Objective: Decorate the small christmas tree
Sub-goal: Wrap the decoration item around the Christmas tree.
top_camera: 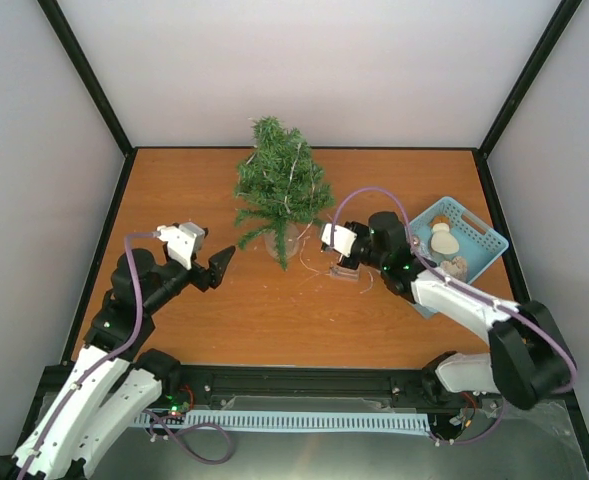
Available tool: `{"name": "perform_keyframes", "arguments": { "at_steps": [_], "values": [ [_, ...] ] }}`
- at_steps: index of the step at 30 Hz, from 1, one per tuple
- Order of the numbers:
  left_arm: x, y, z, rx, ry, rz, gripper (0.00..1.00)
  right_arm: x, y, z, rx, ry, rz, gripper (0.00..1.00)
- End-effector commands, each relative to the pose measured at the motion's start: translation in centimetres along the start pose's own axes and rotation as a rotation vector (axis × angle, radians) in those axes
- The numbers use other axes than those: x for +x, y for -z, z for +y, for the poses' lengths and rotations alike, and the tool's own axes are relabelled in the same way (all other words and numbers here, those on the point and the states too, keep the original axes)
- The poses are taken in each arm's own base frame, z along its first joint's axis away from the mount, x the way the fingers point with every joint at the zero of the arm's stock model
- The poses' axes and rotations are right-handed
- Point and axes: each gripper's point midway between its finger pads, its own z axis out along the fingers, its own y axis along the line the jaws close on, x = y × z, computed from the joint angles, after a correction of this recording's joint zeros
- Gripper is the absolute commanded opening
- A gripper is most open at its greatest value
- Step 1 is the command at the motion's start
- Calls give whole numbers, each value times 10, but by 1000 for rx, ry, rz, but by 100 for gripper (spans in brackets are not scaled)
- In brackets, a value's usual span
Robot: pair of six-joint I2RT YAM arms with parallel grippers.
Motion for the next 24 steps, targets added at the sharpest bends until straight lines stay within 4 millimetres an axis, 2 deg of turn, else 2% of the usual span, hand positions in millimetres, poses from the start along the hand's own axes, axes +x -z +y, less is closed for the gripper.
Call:
{"name": "perform_keyframes", "arguments": {
  "at_steps": [1, 7, 13, 19, 20, 24],
  "values": [
    [-12, -1, -3, 17, 13, -20, 76, -9, 28, 26, -74, -125, 26, 3],
    [-18, -2, -16, 97, 72, -33, 75, -31, 62, 50, -128, -205, -18, 3],
    [-18, -6, -37, 230, 181, -23, 73, -81, 88, 65, -215, -259, -159, 3],
    [-12, -4, -52, 323, 237, 8, 70, -131, 103, 67, -278, -359, -318, 3],
    [-16, -2, -55, 344, 233, -14, 70, -139, 104, 67, -290, -376, -342, 3],
    [-8, 0, -65, 411, 281, 3, 71, -166, 109, 55, -300, -483, -417, 3]
  ]
}}
